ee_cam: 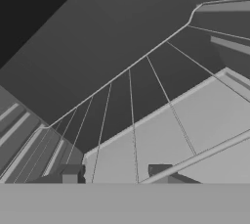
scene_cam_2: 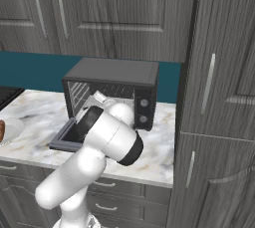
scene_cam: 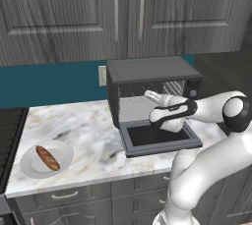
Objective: Pull the toaster oven rack outwards. Pick up the baguette from the plate and place it on the toaster oven rack. Close the toaster oven door fully and set the temperature to the lowest setting.
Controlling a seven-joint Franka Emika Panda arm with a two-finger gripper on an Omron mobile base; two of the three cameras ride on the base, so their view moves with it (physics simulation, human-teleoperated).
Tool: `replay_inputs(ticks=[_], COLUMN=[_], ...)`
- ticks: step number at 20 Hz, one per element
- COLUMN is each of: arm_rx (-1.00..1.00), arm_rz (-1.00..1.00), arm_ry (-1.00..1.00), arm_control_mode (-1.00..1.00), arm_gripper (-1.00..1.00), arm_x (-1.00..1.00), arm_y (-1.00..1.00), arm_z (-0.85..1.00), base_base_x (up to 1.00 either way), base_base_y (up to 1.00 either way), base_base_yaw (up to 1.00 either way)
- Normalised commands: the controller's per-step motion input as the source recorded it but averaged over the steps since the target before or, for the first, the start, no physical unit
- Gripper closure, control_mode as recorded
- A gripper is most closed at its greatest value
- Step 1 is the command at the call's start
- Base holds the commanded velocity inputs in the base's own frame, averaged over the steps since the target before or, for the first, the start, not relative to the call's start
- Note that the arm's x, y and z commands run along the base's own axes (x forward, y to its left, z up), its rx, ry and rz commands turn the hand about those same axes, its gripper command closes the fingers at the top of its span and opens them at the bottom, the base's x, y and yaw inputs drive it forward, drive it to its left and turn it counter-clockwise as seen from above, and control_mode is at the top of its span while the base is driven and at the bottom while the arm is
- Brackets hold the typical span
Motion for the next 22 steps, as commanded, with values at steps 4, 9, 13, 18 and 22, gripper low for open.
replay_inputs(ticks=[4,9,13,18,22], arm_rx=[0.0,0.0,0.0,0.0,0.0], arm_rz=[0.0,0.0,0.0,-0.01,-0.01], arm_ry=[0.0,0.0,0.0,0.0,0.0], arm_control_mode=[-1.0,-1.0,-1.0,-1.0,-1.0], arm_gripper=[1.0,1.0,1.0,1.0,1.0], arm_x=[-0.08,-0.35,-0.37,-0.35,-0.35], arm_y=[0.0,0.0,-0.01,-0.04,-0.04], arm_z=[0.0,-0.05,-0.05,-0.06,-0.09], base_base_x=[0.0,0.0,0.0,0.0,0.0], base_base_y=[0.0,0.0,0.0,0.0,0.0], base_base_yaw=[0.0,0.0,0.0,0.0,0.0])
